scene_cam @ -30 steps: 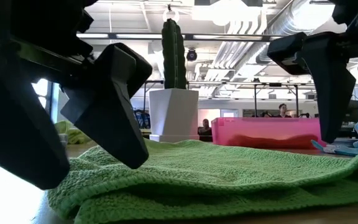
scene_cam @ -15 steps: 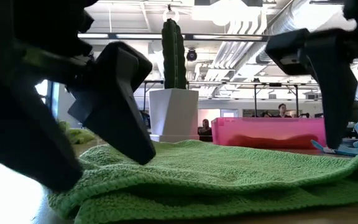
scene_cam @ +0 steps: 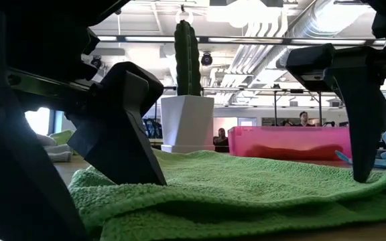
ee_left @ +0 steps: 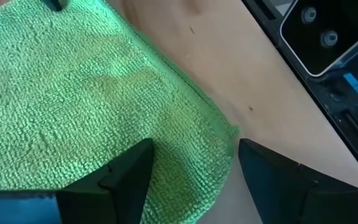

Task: Fold microfiber towels
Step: Fold the bottom green microfiber towel

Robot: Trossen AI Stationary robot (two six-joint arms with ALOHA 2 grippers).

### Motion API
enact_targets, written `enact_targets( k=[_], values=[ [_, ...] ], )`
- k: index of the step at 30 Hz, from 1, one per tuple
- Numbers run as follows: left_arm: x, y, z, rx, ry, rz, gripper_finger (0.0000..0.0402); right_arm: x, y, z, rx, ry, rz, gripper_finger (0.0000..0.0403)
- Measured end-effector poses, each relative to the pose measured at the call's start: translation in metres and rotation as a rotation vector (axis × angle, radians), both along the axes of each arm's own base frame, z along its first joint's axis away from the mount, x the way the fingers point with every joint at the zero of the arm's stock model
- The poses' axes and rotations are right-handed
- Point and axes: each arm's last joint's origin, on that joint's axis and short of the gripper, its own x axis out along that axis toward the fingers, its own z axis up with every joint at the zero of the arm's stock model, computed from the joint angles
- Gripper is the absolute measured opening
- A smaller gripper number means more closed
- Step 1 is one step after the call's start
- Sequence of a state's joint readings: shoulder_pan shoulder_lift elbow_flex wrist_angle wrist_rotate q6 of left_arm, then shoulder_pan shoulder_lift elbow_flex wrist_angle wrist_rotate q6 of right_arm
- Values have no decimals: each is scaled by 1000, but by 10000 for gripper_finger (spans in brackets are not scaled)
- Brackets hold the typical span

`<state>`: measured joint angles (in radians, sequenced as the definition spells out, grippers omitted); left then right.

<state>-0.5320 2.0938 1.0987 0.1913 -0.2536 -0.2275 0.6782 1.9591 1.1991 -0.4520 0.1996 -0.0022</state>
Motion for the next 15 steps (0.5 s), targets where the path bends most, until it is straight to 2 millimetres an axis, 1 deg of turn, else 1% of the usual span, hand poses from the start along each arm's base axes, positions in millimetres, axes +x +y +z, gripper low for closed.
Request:
enact_targets(
  k=[4, 8, 13, 15],
  values=[
    [0, 0, -1, 3, 9, 9, 203, 0, 0, -1, 25, 10, -46, 141],
    [0, 1, -1, 5, 8, 13, 163, 1, 0, -1, 58, 5, -104, 88],
    [0, 2, -2, -26, 10, 65, 93, 2, 0, -2, 90, 3, -187, 21],
    [0, 1, -1, -47, 9, 87, 59, 2, 0, -2, 98, 2, -211, 7]
  ],
)
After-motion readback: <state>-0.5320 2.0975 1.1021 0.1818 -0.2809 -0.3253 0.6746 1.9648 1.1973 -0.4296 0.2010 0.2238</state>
